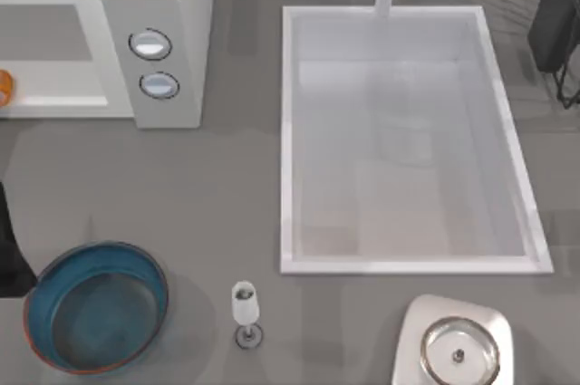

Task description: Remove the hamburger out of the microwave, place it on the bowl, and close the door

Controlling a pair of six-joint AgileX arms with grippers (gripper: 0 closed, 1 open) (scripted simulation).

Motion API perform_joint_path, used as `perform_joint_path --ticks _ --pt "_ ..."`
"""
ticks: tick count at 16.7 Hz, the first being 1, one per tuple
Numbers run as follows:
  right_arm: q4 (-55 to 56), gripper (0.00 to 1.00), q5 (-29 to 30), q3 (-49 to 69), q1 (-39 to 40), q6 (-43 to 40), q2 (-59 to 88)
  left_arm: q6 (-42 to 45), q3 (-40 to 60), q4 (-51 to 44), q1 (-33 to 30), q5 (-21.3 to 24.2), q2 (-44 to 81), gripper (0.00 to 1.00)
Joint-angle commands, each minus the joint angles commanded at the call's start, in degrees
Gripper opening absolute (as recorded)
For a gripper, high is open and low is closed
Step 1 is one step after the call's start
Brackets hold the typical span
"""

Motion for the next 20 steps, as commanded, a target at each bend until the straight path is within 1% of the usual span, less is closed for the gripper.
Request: perform_joint_path --ticks 13,16,20 --pt "0.00 1.00 0.00 0.00 0.00 0.00 0.00 0.03 0.19 0.27 0.06 0.07 0.54 1.00" --pt "0.00 1.00 0.00 0.00 0.00 0.00 0.00 0.27 1.97 2.79 0.62 0.68 5.54 1.00" --pt "0.00 1.00 0.00 0.00 0.00 0.00 0.00 0.94 6.88 9.78 2.19 2.39 19.43 1.00"
